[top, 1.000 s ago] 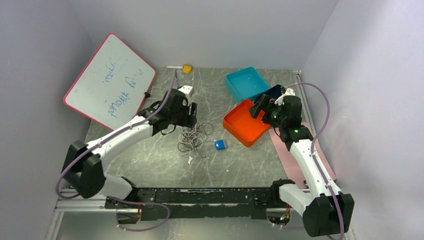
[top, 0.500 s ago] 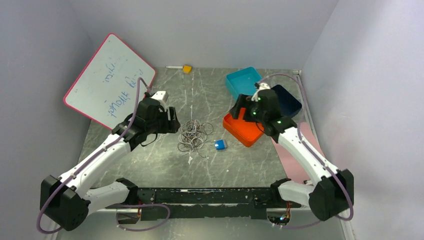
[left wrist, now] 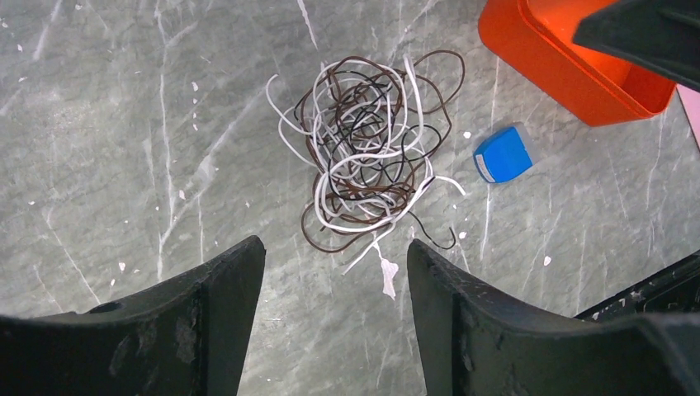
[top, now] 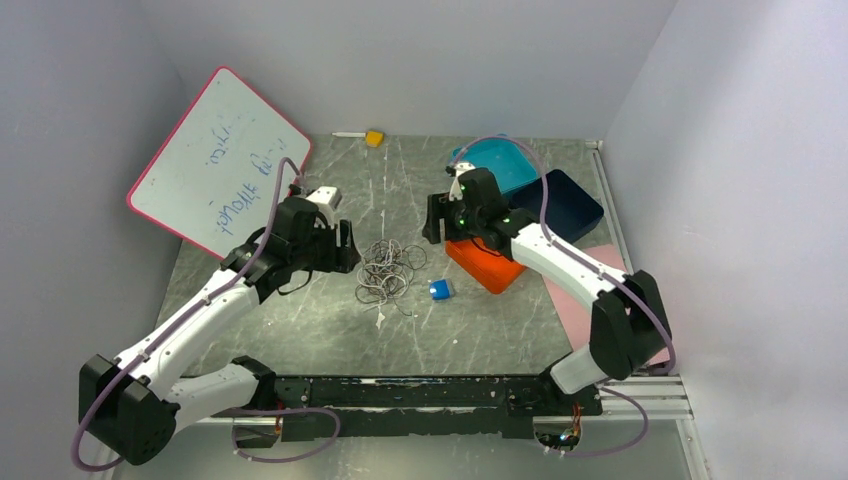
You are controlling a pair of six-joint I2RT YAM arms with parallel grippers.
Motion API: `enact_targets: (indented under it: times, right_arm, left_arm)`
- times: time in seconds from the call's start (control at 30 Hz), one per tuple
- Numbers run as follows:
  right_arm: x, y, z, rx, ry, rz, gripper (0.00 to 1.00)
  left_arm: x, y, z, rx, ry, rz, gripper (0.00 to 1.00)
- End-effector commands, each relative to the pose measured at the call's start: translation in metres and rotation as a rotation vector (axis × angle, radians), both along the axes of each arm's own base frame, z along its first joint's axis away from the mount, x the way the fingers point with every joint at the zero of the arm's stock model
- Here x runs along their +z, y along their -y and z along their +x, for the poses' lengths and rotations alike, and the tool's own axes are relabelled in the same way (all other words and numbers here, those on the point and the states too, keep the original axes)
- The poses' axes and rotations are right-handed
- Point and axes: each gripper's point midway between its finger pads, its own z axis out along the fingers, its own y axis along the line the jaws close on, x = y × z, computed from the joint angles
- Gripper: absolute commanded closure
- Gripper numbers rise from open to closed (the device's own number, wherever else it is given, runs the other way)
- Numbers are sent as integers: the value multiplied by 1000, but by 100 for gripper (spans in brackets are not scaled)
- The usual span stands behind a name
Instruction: Untangle the cables
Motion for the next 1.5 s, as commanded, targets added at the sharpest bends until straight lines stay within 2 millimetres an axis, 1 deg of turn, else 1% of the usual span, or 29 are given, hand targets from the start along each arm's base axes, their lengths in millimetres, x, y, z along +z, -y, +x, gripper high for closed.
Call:
enact_targets:
  times: [0.0, 0.1, 0.23, 0.4, 0.5, 0.67, 0.8, 0.97, 1.13, 1.17, 1.2, 1.23, 1.27, 1.37, 1.43, 1.47]
  right_arm:
    - [-8, -19, 4, 117, 17, -19, 30]
    - [-27, -23, 5, 153, 1, -45, 32]
    - [-46, -28, 6, 214, -14, -71, 34]
    - [-64, -32, 16, 257, -11, -120, 37]
    - [-75, -34, 19, 289, -22, -144, 39]
    - [-90, -41, 21, 328, -41, -146, 42]
    - [-104, -44, 23, 337, -60, -151, 47]
    - [-113, -52, 22, 358, -86, -118, 55]
    - [-112, -55, 22, 346, -77, -93, 64]
    - [-111, -56, 22, 343, -73, -87, 67]
    - [-111, -56, 22, 341, -73, -80, 74]
    - [-112, -57, 20, 344, -76, -72, 77]
    - [-112, -58, 19, 344, -76, -63, 84]
    - [-112, -57, 19, 331, -75, -52, 90]
    - [-106, -57, 20, 314, -57, -43, 99]
    - [-102, -56, 20, 304, -45, -38, 100]
  left_arm:
    - [8, 3, -2, -54, 23, -4, 32]
    - [4, 3, -1, -55, 18, 0, 32]
    - [-2, -2, 3, -36, 21, 31, 33]
    - [-11, -12, 8, -8, 34, 90, 33]
    - [-14, -17, 12, 16, 32, 122, 34]
    - [-16, -17, 15, 22, 27, 125, 34]
    - [-20, -15, 15, 11, 17, 129, 35]
    - [-19, -13, 16, 3, 23, 124, 35]
    - [-14, -12, 16, 2, 39, 114, 35]
    - [-14, -13, 16, 3, 41, 113, 35]
    - [-12, -12, 16, 3, 46, 108, 35]
    - [-12, -13, 16, 3, 47, 109, 35]
    - [-11, -13, 15, 5, 49, 106, 35]
    - [-9, -14, 16, 11, 57, 106, 35]
    - [-7, -13, 16, 11, 62, 101, 35]
    - [-6, -14, 16, 12, 64, 100, 35]
